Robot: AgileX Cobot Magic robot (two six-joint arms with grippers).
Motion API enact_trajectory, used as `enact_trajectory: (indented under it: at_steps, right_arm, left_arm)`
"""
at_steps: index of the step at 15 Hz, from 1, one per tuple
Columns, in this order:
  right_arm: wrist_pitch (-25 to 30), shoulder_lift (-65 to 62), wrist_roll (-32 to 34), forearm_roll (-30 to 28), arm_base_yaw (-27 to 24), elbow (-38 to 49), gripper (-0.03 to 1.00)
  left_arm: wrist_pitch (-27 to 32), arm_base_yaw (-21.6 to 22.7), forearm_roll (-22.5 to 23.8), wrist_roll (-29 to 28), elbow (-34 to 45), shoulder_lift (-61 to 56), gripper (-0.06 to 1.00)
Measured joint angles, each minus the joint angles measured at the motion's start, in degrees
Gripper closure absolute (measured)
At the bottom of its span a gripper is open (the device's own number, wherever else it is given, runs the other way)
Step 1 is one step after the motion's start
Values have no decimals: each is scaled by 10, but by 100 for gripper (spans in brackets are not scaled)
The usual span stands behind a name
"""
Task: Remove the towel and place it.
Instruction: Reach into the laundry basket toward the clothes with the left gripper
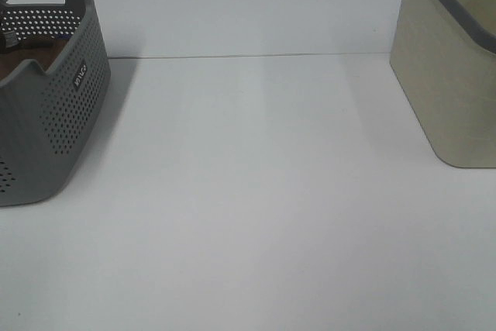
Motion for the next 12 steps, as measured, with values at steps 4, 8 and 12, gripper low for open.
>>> enact_trajectory:
  at_steps: [4,8,12]
  right_arm:
    - [0,0,0,0,0,0,36]
    - [0,0,0,0,0,0,36]
    - [0,0,0,0,0,0,36]
  left_arm:
    - [0,0,0,0,0,0,39]
    - [0,0,0,0,0,0,39]
    - [0,0,0,0,0,0,39]
